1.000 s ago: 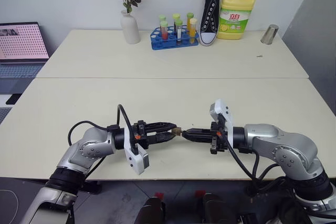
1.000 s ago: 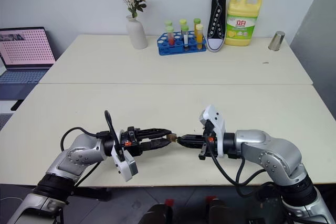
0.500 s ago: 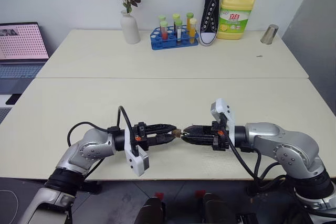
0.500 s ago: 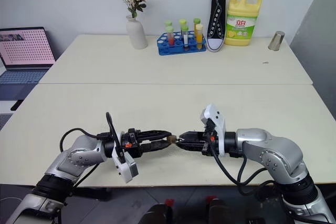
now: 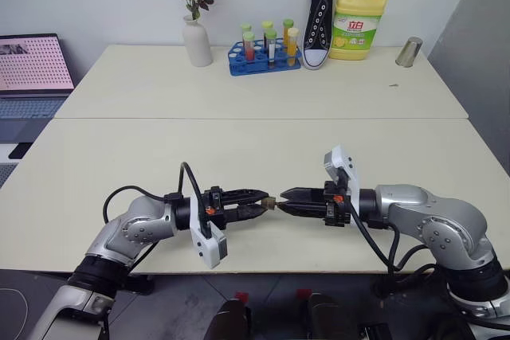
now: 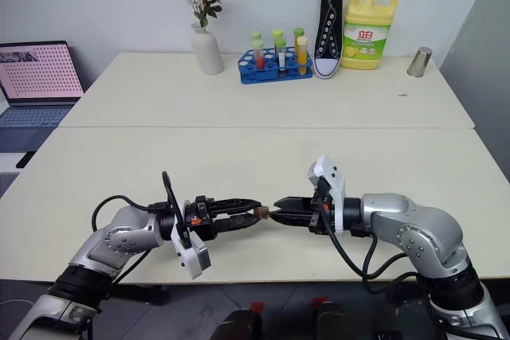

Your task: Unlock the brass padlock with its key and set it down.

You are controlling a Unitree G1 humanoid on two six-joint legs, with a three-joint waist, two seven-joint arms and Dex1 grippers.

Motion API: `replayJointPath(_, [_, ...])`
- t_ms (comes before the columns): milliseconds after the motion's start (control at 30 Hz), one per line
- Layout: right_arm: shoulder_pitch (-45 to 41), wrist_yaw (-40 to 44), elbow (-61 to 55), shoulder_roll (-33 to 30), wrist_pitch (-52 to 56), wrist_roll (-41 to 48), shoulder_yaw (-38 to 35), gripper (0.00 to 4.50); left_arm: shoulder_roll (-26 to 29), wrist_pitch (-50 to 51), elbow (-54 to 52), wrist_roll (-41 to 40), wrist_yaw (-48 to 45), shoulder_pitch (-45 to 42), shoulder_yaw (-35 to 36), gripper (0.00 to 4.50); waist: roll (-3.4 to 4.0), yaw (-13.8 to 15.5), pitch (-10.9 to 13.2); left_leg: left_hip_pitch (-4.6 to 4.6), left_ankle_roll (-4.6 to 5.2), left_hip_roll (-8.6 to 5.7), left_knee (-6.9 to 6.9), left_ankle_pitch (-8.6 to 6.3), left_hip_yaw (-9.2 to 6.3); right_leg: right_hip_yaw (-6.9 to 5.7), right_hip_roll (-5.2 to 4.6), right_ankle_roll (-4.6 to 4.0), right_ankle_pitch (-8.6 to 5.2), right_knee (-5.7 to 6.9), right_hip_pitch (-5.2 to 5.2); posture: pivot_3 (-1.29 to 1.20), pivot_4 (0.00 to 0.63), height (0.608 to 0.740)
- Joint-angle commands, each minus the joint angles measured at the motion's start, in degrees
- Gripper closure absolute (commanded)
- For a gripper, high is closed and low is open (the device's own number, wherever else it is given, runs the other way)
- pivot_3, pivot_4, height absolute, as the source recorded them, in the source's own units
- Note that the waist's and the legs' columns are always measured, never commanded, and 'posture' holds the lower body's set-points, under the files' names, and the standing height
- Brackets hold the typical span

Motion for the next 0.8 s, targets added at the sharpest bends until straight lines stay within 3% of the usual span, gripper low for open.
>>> replayJointPath(33, [-0.73,0.33,-0.55,0.19,0.16,0.71,-1.07,3.38,0.14,0.23,-1.61,-0.21,1.33,-0.78,0.28,3.53,0.0,0.0,0.0,0.0,0.0,0.0,0.0,0.0,0.0,0.0,0.0,0.0,0.0,0.0,0.0,0.0,0.15,0.74])
replayJointPath(167, [-0.8,0.87,-0.58,-0.19,0.36,0.44,-0.85,4.5,-0.2,0.57,-1.84,-0.04,1.6,-0.71,0.26,3.53,0.0,0.0,0.0,0.0,0.0,0.0,0.0,0.0,0.0,0.0,0.0,0.0,0.0,0.0,0.0,0.0,0.15,0.74])
replayJointPath(600, [-0.83,-0.07,0.37,0.96,-0.71,0.09,-2.04,4.5,0.07,0.88,-1.97,0.41,2.62,-0.54,0.31,3.53,0.0,0.0,0.0,0.0,0.0,0.0,0.0,0.0,0.0,0.0,0.0,0.0,0.0,0.0,-0.01,0.0,0.15,0.74])
replayJointPath(733, [-1.15,-0.08,0.61,1.0,0.09,0.43,-2.55,3.18,0.28,0.81,-2.03,0.51,2.75,-0.46,0.2,3.53,0.0,0.01,0.0,-0.01,0.0,0.0,0.0,0.0,0.0,0.0,0.0,0.0,0.0,0.0,-0.01,0.0,0.15,0.74])
replayJointPath(800, [-1.0,0.24,0.56,0.65,0.72,0.69,-2.43,3.13,0.3,0.88,-2.07,0.4,2.78,-0.45,0.19,3.53,0.0,0.0,0.0,-0.01,0.0,0.0,0.0,0.0,0.0,0.0,0.0,0.0,0.0,-0.01,-0.01,0.0,0.15,0.74])
